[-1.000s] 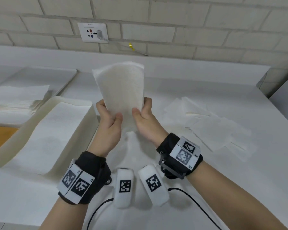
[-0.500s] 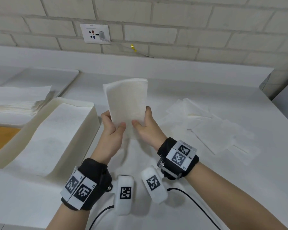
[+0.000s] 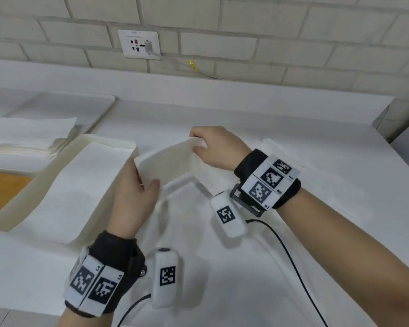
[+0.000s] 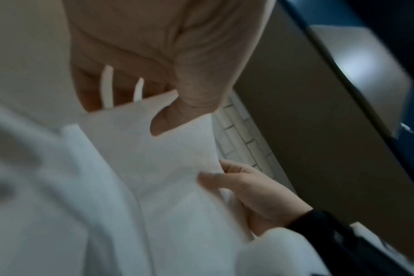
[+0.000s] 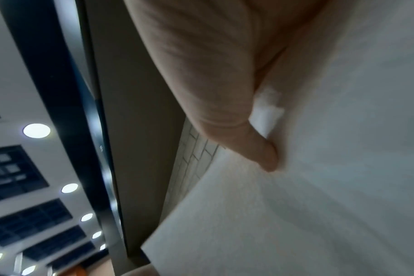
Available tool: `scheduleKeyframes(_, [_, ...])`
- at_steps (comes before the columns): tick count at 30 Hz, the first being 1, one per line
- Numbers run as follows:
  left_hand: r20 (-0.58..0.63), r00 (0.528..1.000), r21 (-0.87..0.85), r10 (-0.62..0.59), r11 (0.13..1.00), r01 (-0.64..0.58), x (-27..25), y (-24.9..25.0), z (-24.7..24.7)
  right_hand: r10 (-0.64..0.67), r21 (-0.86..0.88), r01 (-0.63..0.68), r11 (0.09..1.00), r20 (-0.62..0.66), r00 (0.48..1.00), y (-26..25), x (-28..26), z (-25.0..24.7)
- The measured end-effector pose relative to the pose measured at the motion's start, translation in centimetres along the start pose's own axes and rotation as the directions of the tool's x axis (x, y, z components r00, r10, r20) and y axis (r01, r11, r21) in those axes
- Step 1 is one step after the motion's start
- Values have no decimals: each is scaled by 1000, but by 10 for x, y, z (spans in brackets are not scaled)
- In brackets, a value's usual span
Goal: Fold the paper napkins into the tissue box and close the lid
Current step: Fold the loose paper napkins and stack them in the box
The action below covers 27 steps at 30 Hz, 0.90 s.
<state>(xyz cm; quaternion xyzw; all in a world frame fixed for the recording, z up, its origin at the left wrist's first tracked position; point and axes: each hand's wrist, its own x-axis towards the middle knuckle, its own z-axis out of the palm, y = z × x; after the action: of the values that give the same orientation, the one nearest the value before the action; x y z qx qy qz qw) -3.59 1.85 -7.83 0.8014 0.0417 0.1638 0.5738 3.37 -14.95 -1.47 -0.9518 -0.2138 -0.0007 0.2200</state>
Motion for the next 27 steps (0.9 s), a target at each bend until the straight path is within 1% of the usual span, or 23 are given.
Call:
scheduleKeyframes(1, [12,998,-30,-58,998,59,-3,-6,4,-5,-82,7,997,30,1000,-1,0,2])
scheduleKeyframes(3, [31,981,-99,-193,976,195,-7,-18,10,1,-236,30,971,130,991,-3,-1,14])
scheduleKeyframes(5, [65,953,-177,-297,936,304,-8,-26,13,15,-335,59,940,212,977,-4,-2,27])
scheduleKeyframes(6, [72,944,-202,-322,922,330,-7,-29,14,13,-364,69,929,217,976,-4,-2,30])
scheduleKeyframes(10, [73,948,-229,-309,920,317,-4,-33,14,-38,-389,84,918,124,992,-5,-1,24])
scheduleKeyframes(11, [76,948,-229,-308,920,317,-4,-33,14,-48,-395,92,914,119,992,-5,-2,24])
scheduleKeyframes(15, [107,945,-233,-310,916,327,-5,-33,17,-44,-417,122,901,192,980,-6,-4,34])
scheduleKeyframes(18, [91,954,-249,-285,922,298,-3,-29,15,-78,-410,121,904,122,990,-7,-2,25])
scheduleKeyframes(20, [106,961,-257,-254,927,273,-1,-27,13,-90,-378,113,919,78,993,-9,-3,17])
scheduleKeyframes(21, [112,960,-261,-258,924,279,-1,-26,13,-95,-363,116,924,73,993,-10,-4,16])
scheduleKeyframes(23, [121,944,-269,-308,905,330,-1,-26,14,-105,-337,136,932,109,988,-14,-6,21])
scheduleKeyframes(25, [133,935,-279,-328,893,352,-2,-27,16,-116,-323,171,931,182,976,-17,-5,34])
scheduleKeyframes(27, [132,929,-269,-345,890,368,-1,-23,17,-116,-311,175,934,198,973,-16,-2,40])
